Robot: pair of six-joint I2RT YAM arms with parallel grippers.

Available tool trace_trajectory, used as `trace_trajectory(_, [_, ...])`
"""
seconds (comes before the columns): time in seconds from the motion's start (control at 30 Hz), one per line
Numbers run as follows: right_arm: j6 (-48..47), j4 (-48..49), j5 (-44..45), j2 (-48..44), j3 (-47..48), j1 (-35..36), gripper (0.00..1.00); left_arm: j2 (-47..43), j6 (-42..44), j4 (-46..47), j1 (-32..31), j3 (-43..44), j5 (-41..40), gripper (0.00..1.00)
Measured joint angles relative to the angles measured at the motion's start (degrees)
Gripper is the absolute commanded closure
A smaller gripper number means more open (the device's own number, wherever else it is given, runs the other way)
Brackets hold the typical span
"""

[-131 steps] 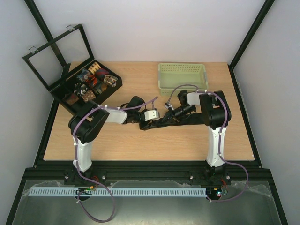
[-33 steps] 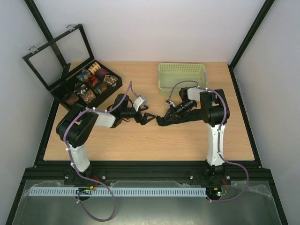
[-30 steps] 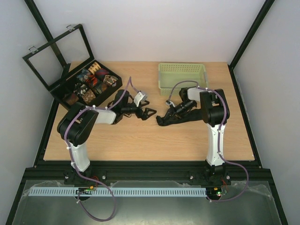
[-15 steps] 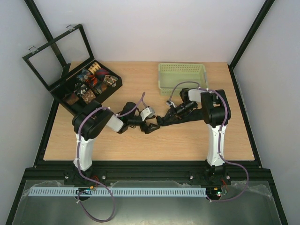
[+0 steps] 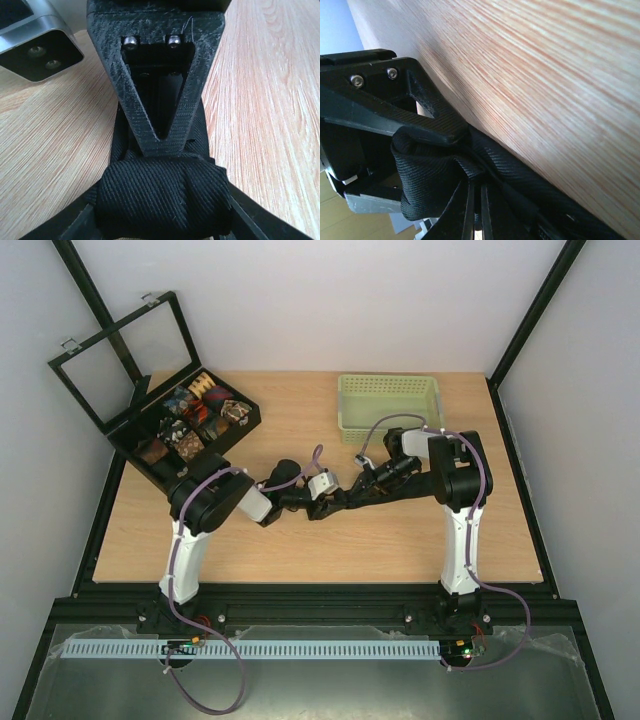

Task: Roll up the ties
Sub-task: Roll the tie at the center of the board.

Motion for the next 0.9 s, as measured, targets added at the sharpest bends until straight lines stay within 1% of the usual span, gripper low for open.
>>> trace_trajectory(0.1, [0.1, 0.0, -0.1, 0.0, 0.0, 0.0, 0.98, -0.2, 2.1, -1.0, 0.0, 0.0, -0.6, 0.63])
trace_trajectory(0.2, [0.4, 0.1, -0.2, 0.0, 0.0, 0.0, 0.97, -1.6, 5.2, -4.3, -0.5, 0.1, -1.9, 0.67])
trace_trajectory(0.27, [0.6, 0.1, -0.3, 0.0, 0.0, 0.0, 0.98, -3.2, 7.4, -8.5, -1.1, 0.6, -3.8, 0.67])
trace_trajectory(0.3, [0.8, 0.2, -0.4, 0.0, -0.1, 0.0, 0.99, -4.0, 8.3, -10.8, -1.4, 1.0, -4.8, 0.65])
trace_trajectory(0.4, [1.2, 0.4, -1.4, 0.0, -0.8, 0.3, 0.99, -6.6, 10.4, -16.9, -1.9, 1.4, -6.8, 0.51])
trace_trajectory(0.47, [1.8, 0.9, -2.3, 0.0, -1.6, 0.8, 0.99, -8.0, 11.1, -19.6, -1.9, 1.3, -6.7, 0.43])
trace_trajectory(0.5, [2.0, 1.3, -2.8, 0.0, -2.0, 1.0, 0.99, -8.5, 10.9, -20.1, -1.9, 1.2, -6.1, 0.41])
trace_trajectory(0.6, [2.6, 2.5, -3.0, -0.4, -2.8, 1.1, 0.99, -8.4, 8.8, -18.7, -1.5, 0.6, -4.0, 0.41])
trace_trajectory(0.83, [3.0, 3.9, -3.1, -1.0, -3.8, 1.1, 0.99, -4.3, 0.6, -5.9, -0.5, -2.5, -1.6, 0.54])
trace_trajectory(0.9, [3.0, 4.0, -3.1, -1.0, -3.9, 1.1, 0.97, -3.5, -0.5, -3.3, -0.4, -3.1, -1.6, 0.6])
